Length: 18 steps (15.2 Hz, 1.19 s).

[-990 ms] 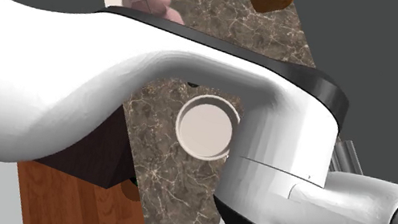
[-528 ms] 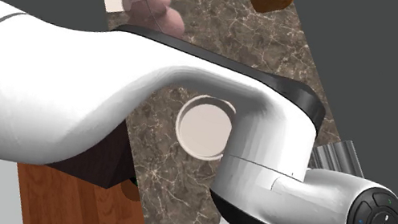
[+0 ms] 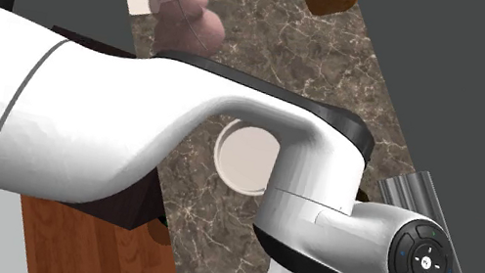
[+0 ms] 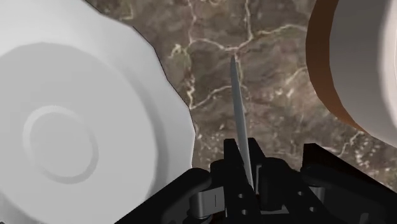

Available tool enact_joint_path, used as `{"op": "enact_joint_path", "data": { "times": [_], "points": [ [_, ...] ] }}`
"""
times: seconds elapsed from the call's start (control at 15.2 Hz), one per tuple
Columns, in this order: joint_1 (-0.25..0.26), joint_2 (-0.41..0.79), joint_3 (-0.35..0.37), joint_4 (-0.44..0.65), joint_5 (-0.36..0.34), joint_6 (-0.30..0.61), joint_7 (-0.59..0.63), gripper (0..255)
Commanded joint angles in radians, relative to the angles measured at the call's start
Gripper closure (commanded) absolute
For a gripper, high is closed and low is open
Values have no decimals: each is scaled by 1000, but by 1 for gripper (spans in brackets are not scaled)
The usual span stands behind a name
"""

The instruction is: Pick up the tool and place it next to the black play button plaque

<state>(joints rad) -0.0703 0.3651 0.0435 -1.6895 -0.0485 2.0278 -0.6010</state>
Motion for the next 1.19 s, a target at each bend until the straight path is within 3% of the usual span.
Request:
{"op": "enact_joint_path", "data": {
  "times": [0.0, 0.46, 0.53, 0.86, 1.12],
  "points": [
    [-1, 14, 0, -14, -1, 10, -2, 255],
    [-1, 15, -1, -13, -1, 10, -2, 255],
    [1, 12, 0, -20, -1, 14, 1, 0],
    [-1, 15, 0, -13, -1, 10, -2, 0],
    [1, -18, 2, 69, 3, -105, -4, 0]
  ]
}}
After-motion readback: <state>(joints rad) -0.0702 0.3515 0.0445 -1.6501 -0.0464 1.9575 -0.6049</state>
